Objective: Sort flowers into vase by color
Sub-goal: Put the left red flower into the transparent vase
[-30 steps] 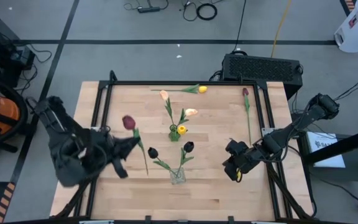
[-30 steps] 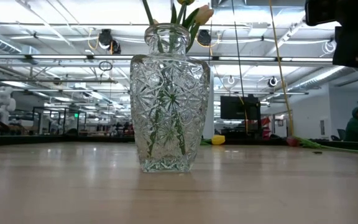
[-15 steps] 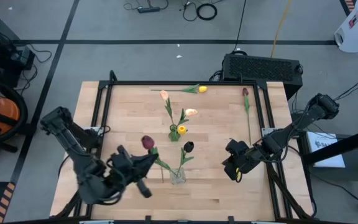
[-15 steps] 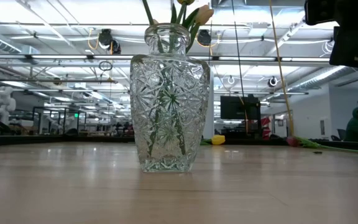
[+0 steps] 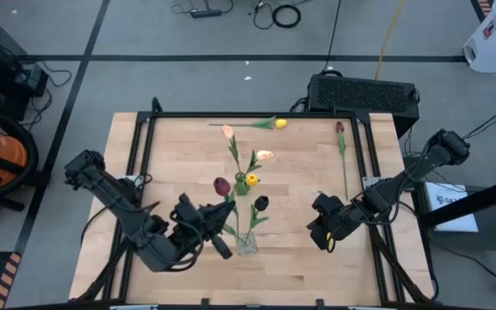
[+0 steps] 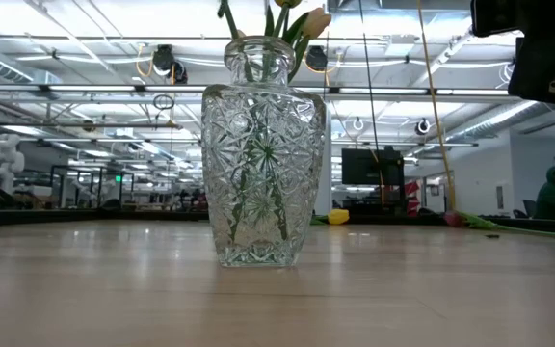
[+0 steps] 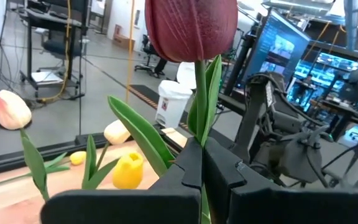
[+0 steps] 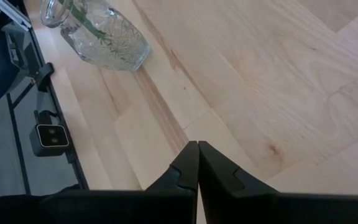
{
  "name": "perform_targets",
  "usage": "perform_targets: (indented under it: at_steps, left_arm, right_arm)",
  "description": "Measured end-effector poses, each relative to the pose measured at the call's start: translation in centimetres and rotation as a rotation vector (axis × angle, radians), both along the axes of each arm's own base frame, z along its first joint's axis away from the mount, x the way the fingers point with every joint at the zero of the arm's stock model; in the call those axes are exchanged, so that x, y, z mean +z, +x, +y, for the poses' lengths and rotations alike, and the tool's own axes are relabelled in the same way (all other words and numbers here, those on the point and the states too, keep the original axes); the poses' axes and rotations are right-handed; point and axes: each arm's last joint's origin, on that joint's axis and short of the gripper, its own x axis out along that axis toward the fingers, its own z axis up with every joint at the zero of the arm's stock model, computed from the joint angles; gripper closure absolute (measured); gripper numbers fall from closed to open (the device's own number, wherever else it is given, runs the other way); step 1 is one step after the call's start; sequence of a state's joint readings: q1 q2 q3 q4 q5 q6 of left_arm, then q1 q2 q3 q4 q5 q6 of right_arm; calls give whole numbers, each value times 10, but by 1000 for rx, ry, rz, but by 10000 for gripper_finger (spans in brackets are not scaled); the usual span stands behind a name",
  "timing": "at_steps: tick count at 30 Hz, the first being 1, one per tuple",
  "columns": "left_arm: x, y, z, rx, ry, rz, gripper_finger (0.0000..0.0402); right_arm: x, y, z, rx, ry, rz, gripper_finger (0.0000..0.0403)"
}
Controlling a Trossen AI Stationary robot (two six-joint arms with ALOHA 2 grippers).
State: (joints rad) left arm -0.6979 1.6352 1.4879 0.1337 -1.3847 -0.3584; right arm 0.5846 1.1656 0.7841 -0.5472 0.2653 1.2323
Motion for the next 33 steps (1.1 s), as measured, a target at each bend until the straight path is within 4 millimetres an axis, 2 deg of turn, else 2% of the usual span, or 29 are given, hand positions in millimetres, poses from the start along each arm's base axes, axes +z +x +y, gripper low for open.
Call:
perform_targets:
  at_steps: [17,24,33]
  left_arm:
    - [-20,29,12,12,35,50,400]
    - [-22,31,15,9,42,61,400]
    - [-46,28,11,-12,26,75,400]
  right_arm:
    - [0,0,0,-3,2,3,403]
    - [0,0,0,-3,1,3,403]
    - [0,0,0,1,3,4,403]
